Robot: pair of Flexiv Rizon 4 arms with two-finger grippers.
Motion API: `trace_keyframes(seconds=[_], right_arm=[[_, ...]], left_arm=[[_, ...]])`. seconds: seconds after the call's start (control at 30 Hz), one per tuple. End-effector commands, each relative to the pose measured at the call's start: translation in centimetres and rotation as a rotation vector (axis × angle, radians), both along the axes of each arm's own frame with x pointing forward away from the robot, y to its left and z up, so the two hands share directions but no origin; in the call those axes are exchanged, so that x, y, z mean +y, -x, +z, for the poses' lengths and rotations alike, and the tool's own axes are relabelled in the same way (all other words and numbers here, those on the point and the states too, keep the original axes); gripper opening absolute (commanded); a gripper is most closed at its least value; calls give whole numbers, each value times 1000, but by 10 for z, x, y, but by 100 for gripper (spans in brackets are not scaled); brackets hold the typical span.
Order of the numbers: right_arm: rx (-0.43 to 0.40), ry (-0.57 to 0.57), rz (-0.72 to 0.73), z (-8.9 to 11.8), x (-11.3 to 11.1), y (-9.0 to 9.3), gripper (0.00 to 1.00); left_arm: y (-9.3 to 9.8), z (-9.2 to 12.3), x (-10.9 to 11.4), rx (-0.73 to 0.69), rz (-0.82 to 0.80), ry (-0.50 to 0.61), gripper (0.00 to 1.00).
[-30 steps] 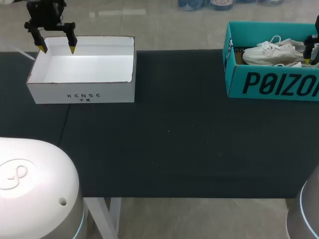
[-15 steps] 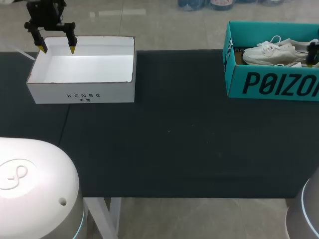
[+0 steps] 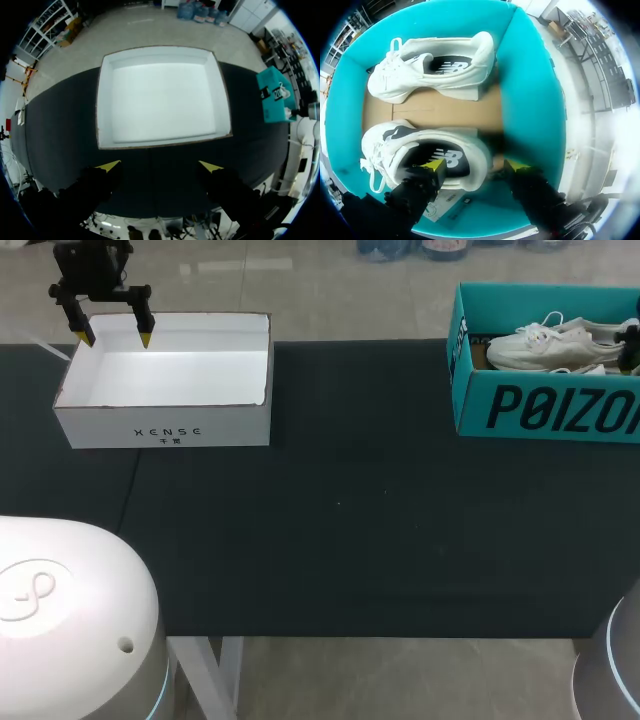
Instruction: Take the shoe out of the shoebox, open the shoe tongue, remove and reinsert the insole, then place the shoe into the shoebox
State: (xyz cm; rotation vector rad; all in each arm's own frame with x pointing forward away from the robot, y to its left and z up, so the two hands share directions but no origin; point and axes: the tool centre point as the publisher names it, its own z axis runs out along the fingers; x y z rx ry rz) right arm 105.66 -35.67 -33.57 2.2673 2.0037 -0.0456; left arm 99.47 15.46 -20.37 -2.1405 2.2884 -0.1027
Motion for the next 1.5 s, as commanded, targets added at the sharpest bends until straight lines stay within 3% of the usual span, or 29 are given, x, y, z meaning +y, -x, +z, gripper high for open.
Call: trace_keyframes(seconds=[0.03, 0.3, 0.6, 0.9, 1.23, 1.4, 1.5], right_arm=[[-8, -7, 0, -1, -1, 5, 0], [-21, -20, -11, 1, 0, 12, 0], [-87, -24, -19, 25, 6, 15, 0], [-133, 0, -63, 89, 13, 11, 0], [-186, -49, -158, 165, 18, 9, 0], [-227, -50, -171, 205, 29, 22, 0], [-256, -44, -171, 227, 44, 44, 0]], left_arm=[[1, 0, 0, -1, 0, -3, 100], [1, 0, 0, -1, 0, -3, 100], [1, 0, 0, -1, 0, -3, 100], [1, 0, 0, -1, 0, -3, 100], [1, 0, 0, -1, 0, -3, 100], [1, 0, 0, -1, 0, -3, 100], [1, 0, 0, -1, 0, -3, 100]])
